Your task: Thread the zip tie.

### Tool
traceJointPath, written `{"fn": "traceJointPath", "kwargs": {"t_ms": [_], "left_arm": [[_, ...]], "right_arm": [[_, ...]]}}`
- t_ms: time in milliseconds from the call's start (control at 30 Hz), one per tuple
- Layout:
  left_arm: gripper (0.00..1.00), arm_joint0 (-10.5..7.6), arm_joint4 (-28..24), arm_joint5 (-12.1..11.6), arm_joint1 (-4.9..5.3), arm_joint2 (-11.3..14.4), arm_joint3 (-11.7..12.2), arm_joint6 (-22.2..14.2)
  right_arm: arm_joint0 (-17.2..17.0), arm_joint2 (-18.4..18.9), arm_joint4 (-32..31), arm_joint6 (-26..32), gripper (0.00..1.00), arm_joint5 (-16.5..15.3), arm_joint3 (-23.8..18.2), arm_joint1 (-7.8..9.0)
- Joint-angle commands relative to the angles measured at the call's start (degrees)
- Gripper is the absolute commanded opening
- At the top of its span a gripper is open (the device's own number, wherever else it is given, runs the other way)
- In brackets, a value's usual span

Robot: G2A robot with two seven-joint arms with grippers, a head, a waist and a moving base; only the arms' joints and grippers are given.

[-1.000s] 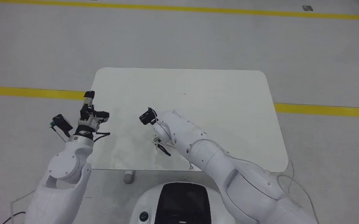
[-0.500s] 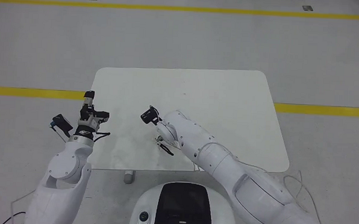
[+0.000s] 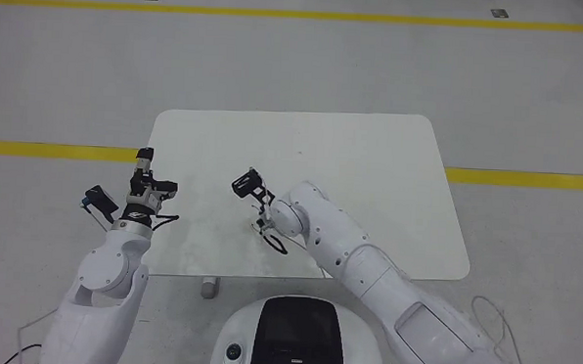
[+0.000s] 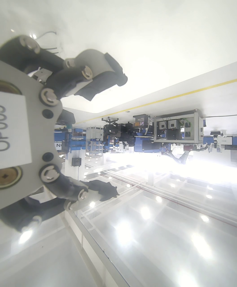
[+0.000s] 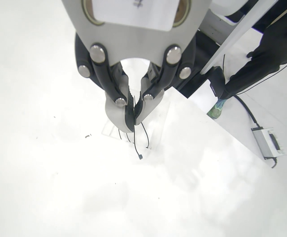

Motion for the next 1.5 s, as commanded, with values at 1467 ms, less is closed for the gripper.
{"fn": "traceJointPath", "kwargs": {"t_ms": [1467], "left_arm": [[1.00,0.00,0.00,0.00,0.00,0.00,0.00,0.00]], "right_arm": [[-7.45,16.38,43.21,-14.58,0.00,-5.47,-2.76,2.45]]}}
